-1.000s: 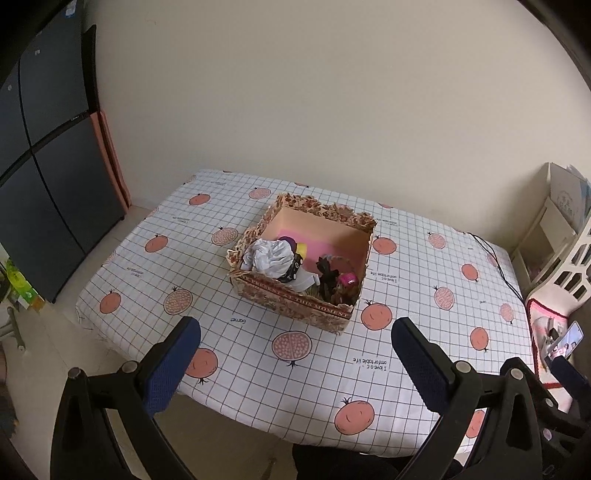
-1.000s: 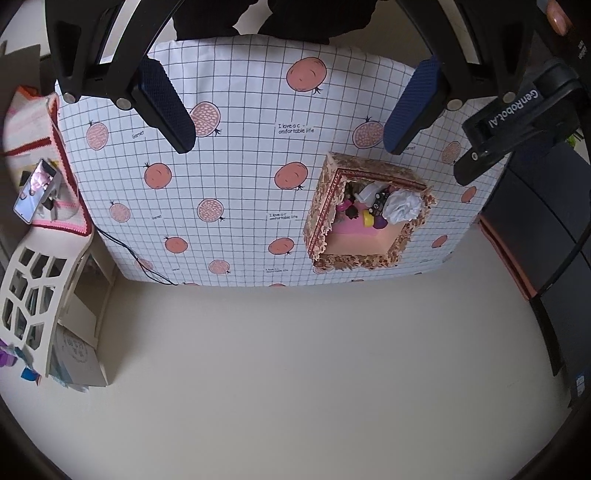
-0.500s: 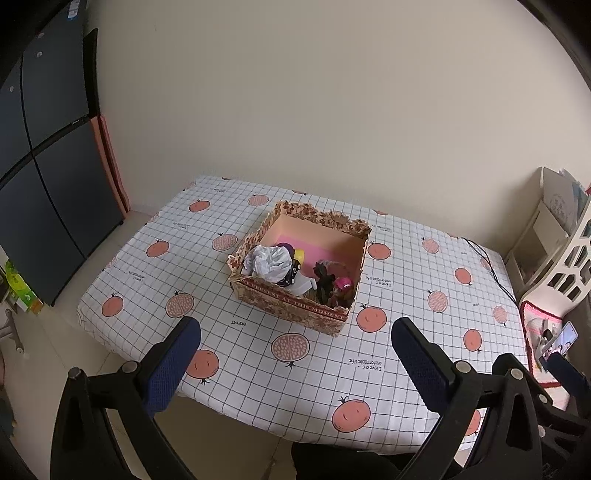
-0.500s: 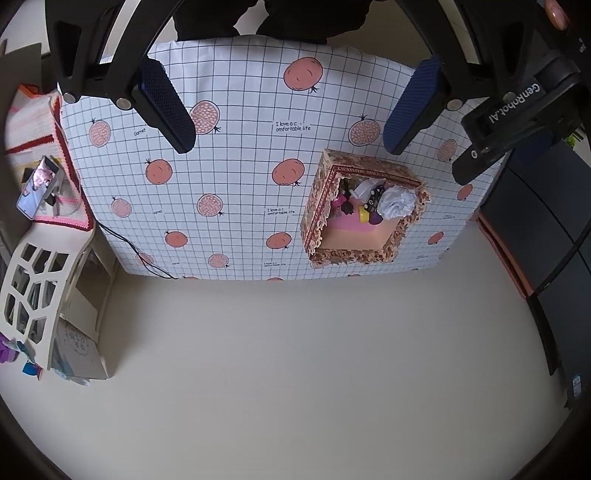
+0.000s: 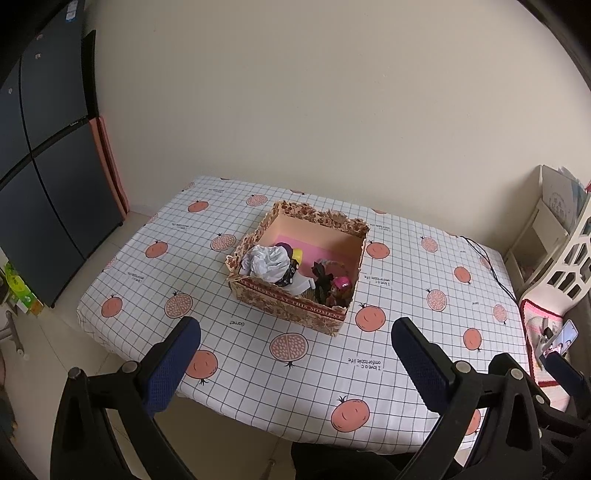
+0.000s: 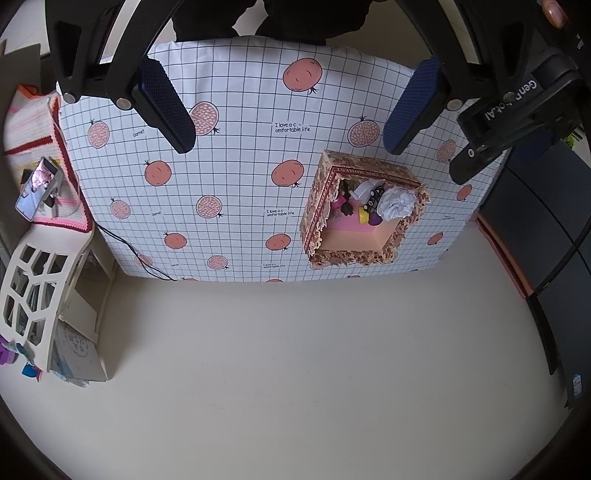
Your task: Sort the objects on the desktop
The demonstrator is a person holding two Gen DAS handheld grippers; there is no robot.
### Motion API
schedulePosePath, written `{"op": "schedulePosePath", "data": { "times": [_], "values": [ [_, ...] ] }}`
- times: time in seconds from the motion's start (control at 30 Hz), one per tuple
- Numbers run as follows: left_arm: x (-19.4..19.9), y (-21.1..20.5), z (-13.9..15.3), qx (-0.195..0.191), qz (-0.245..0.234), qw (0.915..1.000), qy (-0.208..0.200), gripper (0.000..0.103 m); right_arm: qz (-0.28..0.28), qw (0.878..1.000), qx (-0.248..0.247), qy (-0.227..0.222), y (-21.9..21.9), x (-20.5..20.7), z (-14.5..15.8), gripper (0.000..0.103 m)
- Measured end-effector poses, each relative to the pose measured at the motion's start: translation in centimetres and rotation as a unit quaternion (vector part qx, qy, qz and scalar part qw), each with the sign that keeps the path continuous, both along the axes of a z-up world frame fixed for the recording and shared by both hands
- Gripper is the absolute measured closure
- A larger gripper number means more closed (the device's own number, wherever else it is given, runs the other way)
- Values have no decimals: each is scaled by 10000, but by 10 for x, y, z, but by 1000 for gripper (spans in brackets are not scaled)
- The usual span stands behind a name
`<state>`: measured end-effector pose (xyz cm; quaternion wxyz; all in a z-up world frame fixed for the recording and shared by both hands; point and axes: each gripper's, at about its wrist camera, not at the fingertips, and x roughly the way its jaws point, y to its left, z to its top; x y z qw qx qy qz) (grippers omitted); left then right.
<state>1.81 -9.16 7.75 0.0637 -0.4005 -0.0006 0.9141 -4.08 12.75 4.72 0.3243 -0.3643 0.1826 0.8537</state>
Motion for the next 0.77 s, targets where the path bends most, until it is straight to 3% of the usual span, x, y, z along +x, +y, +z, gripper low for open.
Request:
{"op": "schedulePosePath", "data": {
  "times": [0.77],
  "values": [
    [-1,2,1,-50,-42,10000,68,0,-12,10000,-21,20,1,0,-3,0]
  ]
}}
